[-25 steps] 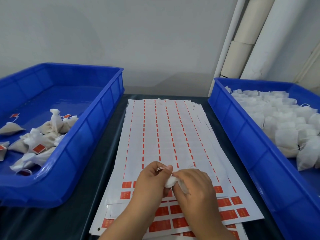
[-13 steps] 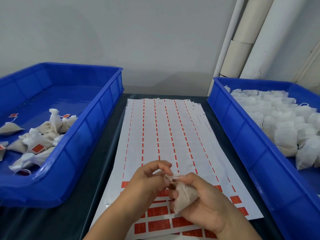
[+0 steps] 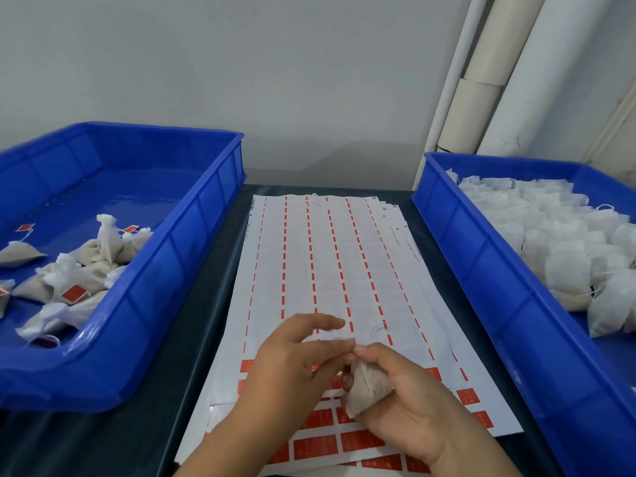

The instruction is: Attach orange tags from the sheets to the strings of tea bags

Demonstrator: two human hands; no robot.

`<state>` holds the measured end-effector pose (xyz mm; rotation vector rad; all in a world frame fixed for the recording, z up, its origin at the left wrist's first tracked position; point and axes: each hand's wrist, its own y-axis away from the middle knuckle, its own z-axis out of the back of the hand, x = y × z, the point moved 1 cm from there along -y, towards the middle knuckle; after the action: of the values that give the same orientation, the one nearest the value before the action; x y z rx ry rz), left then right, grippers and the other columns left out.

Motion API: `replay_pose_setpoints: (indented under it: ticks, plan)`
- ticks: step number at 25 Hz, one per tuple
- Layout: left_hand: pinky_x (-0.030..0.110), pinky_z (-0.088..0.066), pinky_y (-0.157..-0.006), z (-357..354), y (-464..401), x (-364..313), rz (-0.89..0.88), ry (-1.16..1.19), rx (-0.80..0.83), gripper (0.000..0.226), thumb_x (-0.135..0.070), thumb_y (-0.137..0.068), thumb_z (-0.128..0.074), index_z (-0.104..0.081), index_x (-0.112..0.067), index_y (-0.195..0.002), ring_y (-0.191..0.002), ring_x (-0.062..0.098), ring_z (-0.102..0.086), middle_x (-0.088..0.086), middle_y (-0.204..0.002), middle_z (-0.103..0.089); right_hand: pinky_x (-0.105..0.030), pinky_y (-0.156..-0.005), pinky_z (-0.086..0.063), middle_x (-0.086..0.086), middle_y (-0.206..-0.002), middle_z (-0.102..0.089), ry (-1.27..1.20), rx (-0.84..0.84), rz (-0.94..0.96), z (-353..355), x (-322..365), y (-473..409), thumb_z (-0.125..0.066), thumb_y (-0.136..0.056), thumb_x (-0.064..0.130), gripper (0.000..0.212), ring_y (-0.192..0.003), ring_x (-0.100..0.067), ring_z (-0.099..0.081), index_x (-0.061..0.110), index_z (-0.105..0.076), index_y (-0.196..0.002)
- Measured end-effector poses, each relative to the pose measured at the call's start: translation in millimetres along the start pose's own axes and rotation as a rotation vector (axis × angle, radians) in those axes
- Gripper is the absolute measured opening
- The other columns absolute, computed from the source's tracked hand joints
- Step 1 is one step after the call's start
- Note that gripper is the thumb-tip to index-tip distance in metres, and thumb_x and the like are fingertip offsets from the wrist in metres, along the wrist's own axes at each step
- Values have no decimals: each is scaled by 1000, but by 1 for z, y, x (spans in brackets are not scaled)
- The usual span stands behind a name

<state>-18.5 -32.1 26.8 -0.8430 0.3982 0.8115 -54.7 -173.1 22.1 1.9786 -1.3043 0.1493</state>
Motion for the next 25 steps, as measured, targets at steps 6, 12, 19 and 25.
replay_pose_setpoints:
  ticks: [6,12,19,25]
  plan:
    - [25,-49,-73,4,-2,0,17,-168,-4,8,-24,-69,-79,-73,-24,-75,-82,5,-54,-10,-87,-66,-26,-49,-52,-13,-66,-70,179,-98,96,-4,3,5,-62,-82,9,17,-53,-19,-68,3,-76,-75]
    - [18,-50,-64,10,-8,6,134,-151,-35,2,-25,-81,-68,-68,-24,-83,-69,-2,-51,-22,-77,-53,-39,-65,-57,-18,-83,-72,268,-124,80,-2,3,6,-64,-83,6,12,-74,-29,-72,0,-71,-90]
    - [10,-38,-61,25,-28,12,324,-147,-151,11,-28,-83,-65,-57,-36,-81,-70,-3,-51,-30,-75,-47,-37,-71,-57,-12,-101,-72,430,-29,116,4,8,12,-63,-81,2,26,-91,-28,-70,14,-69,-104]
    - [7,-41,-69,13,-37,-7,154,-97,38,7,-41,-81,-61,-66,-37,-85,-80,-10,-50,-35,-77,-47,-30,-76,-53,-13,-81,-68,581,168,166,6,27,17,-57,-88,29,24,-81,-22,-66,15,-75,-87]
